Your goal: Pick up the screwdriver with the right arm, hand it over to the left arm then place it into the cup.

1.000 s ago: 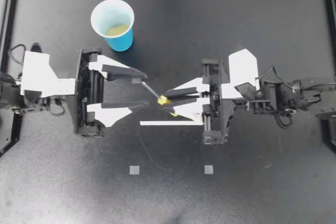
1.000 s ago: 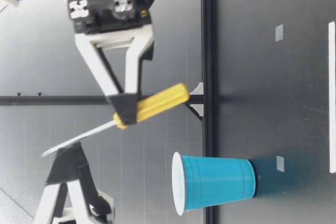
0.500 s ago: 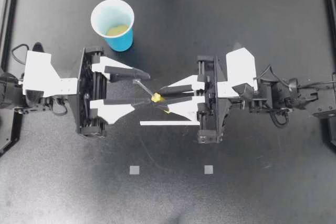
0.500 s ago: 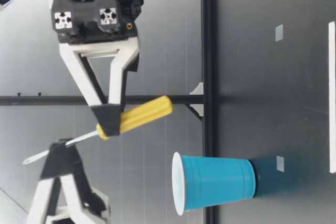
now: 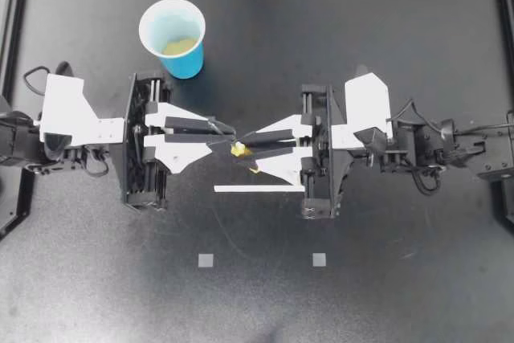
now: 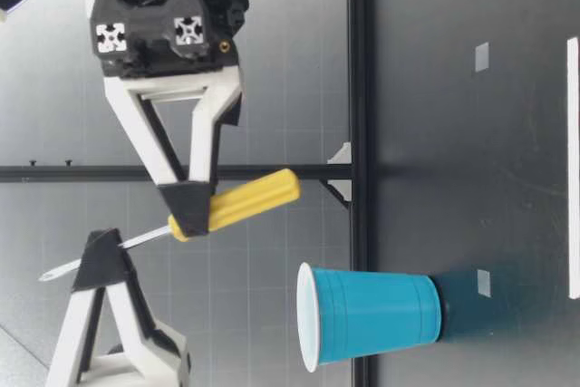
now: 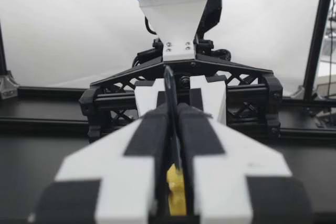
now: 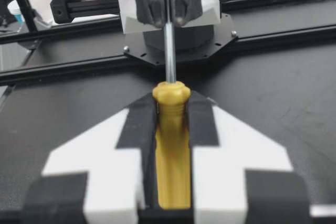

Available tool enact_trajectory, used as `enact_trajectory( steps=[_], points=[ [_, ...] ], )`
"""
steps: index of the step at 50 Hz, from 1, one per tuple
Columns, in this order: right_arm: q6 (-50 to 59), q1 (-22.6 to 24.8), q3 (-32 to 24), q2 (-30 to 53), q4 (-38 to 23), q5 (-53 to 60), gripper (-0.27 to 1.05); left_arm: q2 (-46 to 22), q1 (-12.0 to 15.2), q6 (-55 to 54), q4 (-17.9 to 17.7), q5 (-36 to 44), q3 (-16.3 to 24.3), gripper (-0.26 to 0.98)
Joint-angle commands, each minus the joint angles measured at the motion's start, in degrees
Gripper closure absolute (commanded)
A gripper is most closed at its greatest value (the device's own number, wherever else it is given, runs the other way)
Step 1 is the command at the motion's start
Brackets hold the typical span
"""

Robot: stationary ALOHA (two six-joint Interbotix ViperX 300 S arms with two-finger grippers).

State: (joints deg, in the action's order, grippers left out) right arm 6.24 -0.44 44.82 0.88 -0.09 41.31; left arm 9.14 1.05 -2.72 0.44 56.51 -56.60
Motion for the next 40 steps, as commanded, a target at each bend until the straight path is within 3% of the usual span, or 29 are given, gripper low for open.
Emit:
enact_trajectory(
  steps=[1, 9, 22, 34, 40],
  points=[
    [0.18, -0.44, -1.41, -0.62, 0.97, 0.62, 0.71, 0.44, 0.00, -0.09, 0.35, 0.44, 1.05, 0.67],
    [0.18, -0.44, -1.41, -0.88, 1.32, 0.26, 0.59, 0.53, 0.00, -0.09, 0.62, 0.44, 0.97, 0.67],
    [0.35, -0.44, -1.41, -0.88, 2.99, 0.18, 0.07, 0.70, 0.00, -0.44, 0.88, 0.44, 0.62, 0.67],
    [0.09, -0.44, 0.18, -4.13, 3.08, 0.44, 0.06, 2.20, 0.53, 1.14, -0.18, -0.09, -1.49, 0.67],
    [0.09, -0.44, 2.11, -7.38, 3.08, 0.70, 0.06, 4.39, 3.43, 4.75, -3.78, -1.32, -4.13, 0.67]
  ],
)
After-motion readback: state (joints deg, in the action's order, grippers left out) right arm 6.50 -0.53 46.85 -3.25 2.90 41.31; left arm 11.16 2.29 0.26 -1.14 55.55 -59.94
